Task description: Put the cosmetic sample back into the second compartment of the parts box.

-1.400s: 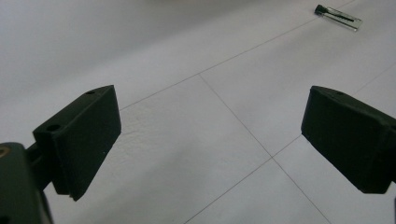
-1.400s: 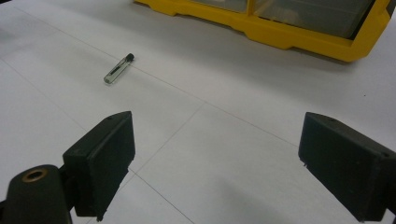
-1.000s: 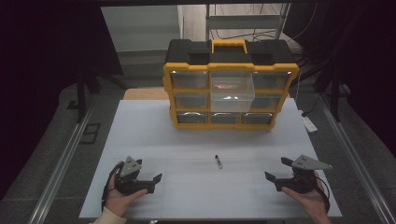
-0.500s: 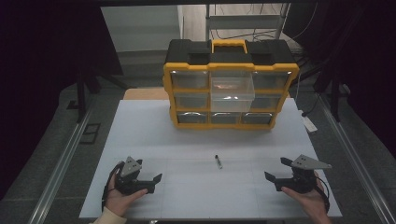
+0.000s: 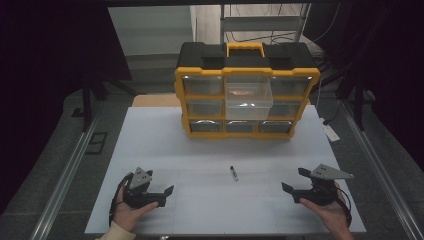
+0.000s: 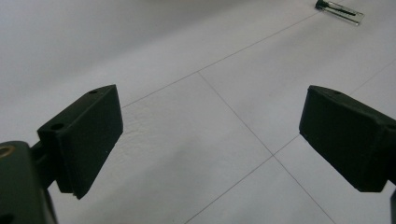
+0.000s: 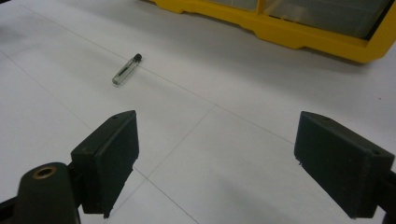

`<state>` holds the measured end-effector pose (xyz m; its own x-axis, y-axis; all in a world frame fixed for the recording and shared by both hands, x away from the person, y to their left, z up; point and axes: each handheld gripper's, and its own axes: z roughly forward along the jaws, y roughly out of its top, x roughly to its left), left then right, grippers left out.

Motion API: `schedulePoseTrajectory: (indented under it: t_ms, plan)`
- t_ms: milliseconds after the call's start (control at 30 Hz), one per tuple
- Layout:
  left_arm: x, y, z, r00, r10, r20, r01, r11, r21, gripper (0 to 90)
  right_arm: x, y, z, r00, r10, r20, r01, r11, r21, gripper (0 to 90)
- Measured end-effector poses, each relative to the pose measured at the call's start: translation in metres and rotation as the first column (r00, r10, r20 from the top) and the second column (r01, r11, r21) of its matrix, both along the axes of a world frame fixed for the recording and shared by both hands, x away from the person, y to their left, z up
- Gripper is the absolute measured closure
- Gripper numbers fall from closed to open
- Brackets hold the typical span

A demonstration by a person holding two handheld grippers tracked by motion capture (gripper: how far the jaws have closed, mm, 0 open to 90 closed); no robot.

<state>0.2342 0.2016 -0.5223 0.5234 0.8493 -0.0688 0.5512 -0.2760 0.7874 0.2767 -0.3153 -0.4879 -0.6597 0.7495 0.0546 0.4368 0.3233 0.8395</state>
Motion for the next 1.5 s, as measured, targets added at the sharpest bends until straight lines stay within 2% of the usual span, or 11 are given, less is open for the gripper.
schedulePoseTrajectory:
  t_ms: [867, 1500]
  plan:
    - [0.002, -0.003, 0.001, 1.0000, -0.005, 0.005, 0.005, 1.0000, 0.002, 6.8, 0.007, 0.034, 0.023, 0.9997, -0.013, -0.020, 0.013, 1.000, -0.020, 17.3]
    - [0.003, -0.005, 0.001, 0.9999, -0.008, 0.006, 0.008, 0.9998, 0.017, 7.1, 0.015, 0.053, 0.028, 0.9988, -0.008, -0.047, 0.006, 0.999, -0.033, 17.9]
